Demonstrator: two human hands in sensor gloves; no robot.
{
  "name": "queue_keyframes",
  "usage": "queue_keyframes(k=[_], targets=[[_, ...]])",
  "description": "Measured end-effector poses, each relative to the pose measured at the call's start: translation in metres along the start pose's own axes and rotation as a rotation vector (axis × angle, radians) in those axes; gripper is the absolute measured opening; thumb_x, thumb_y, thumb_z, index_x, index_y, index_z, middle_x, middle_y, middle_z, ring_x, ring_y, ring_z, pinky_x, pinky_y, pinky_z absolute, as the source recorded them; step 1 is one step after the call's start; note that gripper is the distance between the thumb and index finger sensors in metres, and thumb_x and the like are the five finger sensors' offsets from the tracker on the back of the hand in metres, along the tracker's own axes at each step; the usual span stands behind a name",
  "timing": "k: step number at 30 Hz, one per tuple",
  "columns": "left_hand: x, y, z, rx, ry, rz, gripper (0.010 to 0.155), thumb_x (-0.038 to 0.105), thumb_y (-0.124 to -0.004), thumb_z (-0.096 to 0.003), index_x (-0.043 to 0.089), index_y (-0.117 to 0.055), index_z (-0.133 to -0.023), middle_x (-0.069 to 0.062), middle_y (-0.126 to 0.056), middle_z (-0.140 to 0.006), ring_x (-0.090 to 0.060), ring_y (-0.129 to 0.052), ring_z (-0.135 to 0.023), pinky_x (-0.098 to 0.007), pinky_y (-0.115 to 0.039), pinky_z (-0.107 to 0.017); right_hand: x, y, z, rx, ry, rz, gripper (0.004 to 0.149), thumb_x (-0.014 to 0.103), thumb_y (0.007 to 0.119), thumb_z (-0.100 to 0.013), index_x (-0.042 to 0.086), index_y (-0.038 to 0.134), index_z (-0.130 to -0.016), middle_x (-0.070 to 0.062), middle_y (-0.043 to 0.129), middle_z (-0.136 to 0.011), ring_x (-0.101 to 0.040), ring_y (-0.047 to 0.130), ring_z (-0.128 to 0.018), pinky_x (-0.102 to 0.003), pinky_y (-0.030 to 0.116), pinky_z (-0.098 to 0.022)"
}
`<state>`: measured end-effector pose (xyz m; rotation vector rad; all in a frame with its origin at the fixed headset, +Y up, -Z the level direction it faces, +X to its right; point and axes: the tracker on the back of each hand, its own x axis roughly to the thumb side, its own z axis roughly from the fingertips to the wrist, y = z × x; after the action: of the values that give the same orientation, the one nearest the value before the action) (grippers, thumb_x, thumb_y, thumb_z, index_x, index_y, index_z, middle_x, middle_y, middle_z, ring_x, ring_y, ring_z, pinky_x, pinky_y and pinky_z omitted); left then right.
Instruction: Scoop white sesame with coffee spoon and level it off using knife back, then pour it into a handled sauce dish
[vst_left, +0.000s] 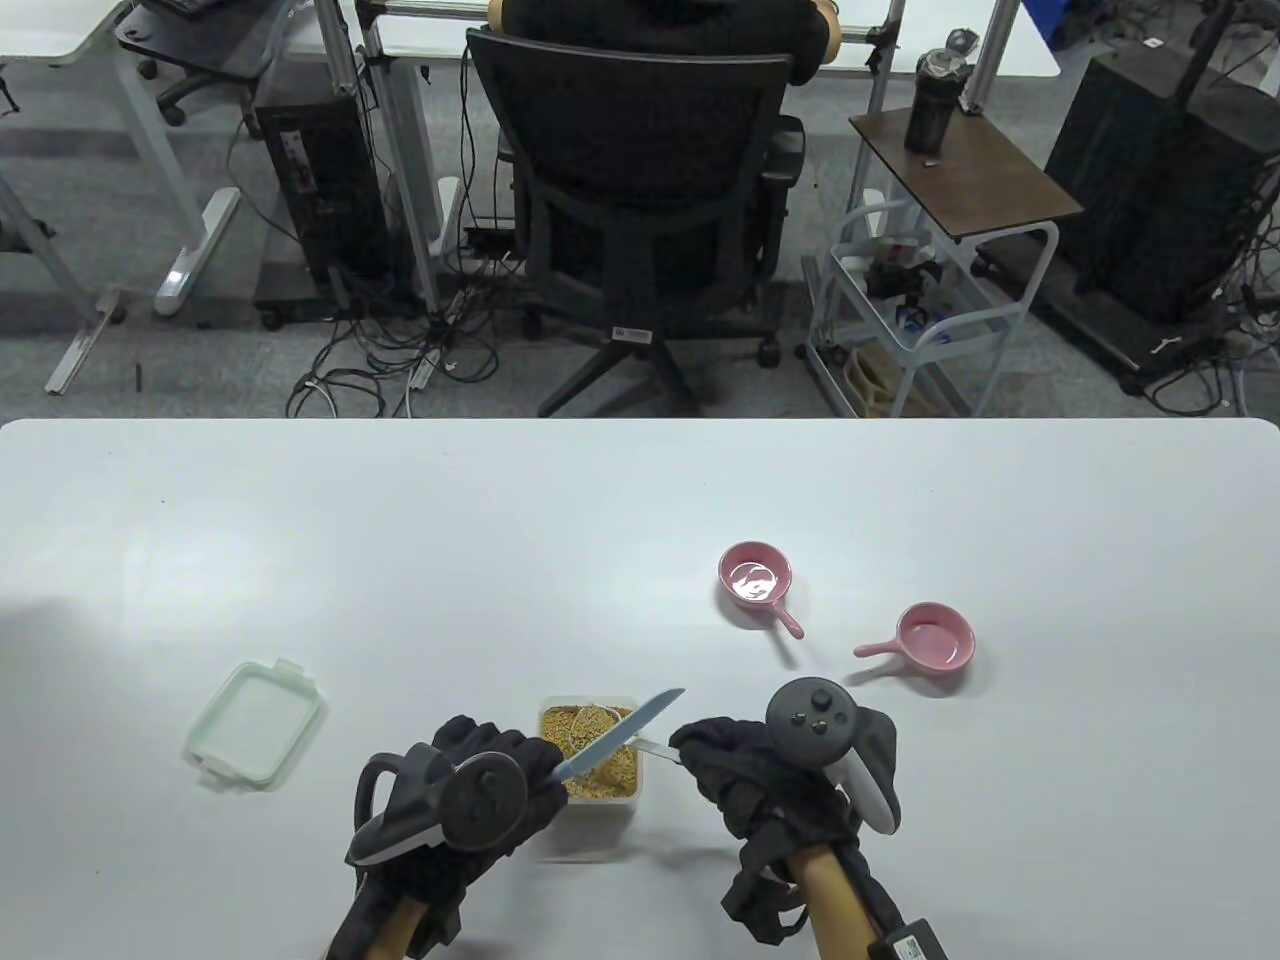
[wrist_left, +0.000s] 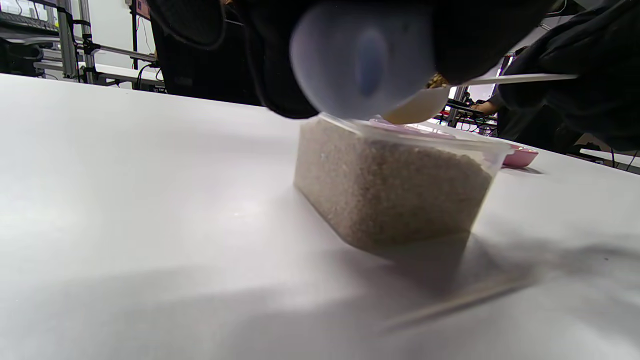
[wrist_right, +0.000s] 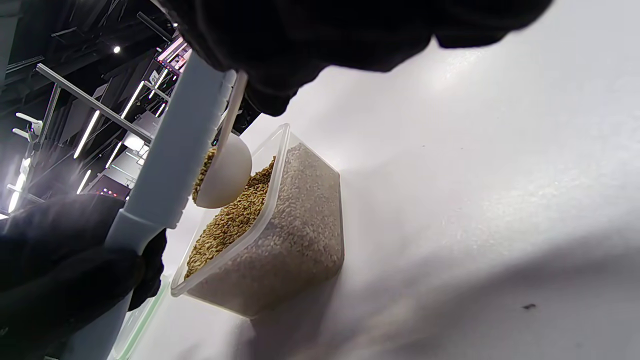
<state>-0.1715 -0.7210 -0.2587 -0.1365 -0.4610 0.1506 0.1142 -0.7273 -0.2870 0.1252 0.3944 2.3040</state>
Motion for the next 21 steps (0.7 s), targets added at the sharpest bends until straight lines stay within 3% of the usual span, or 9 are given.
queue_keyframes(k=[21], targets=[[-0.012, 0.0, 0.001, -0.04, 0.054, -0.009, 0.042, 0.055, -0.071, -0.0616, 0.034, -0.074, -0.098, 0.008, -0.088, -0.085, -0.021, -0.089, -0.085, -0.065, -0.051, -0.081, 0.001, 0.001, 0.001, 0.005, -0.019, 0.001, 0.038, 0.029, 0.075, -0.057, 0.013, 0.091, -0.088, 0.001, 0.097, -0.043, -0.017, 0.092, -0.024, -0.042, 0.082, -0.027]])
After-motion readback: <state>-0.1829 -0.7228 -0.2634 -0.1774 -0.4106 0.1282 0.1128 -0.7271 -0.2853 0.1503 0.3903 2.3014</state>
